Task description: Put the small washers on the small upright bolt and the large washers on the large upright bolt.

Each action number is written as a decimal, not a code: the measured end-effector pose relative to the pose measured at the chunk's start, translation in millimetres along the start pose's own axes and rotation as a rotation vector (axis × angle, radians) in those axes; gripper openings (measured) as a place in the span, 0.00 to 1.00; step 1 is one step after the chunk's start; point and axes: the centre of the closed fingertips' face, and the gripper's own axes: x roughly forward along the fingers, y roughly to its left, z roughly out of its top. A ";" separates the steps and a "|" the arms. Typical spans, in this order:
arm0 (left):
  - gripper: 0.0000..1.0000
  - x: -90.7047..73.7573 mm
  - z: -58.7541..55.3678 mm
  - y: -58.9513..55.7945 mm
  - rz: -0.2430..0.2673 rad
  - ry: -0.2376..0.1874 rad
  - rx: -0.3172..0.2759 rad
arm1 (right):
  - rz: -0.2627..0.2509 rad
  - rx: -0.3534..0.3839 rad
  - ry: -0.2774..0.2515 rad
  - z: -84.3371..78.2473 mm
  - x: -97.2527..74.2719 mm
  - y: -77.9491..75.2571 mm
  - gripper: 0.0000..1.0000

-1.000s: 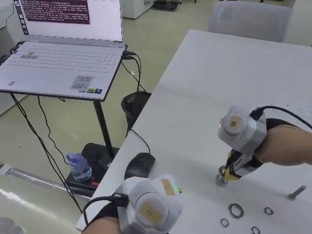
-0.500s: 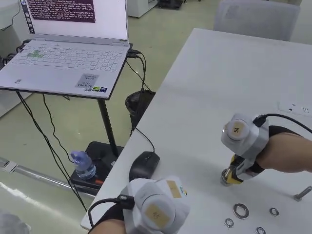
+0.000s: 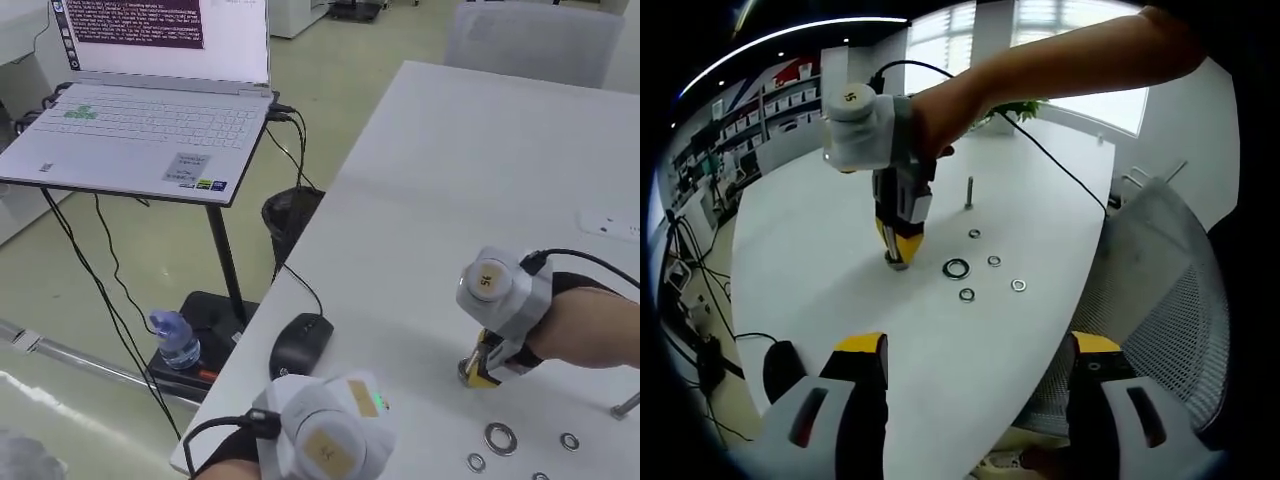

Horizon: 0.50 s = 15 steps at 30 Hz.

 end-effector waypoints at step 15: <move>0.71 0.1 2.3 0.0 -0.004 -0.002 0.007 | 0.000 -0.002 0.002 -0.8 1.6 0.1 0.25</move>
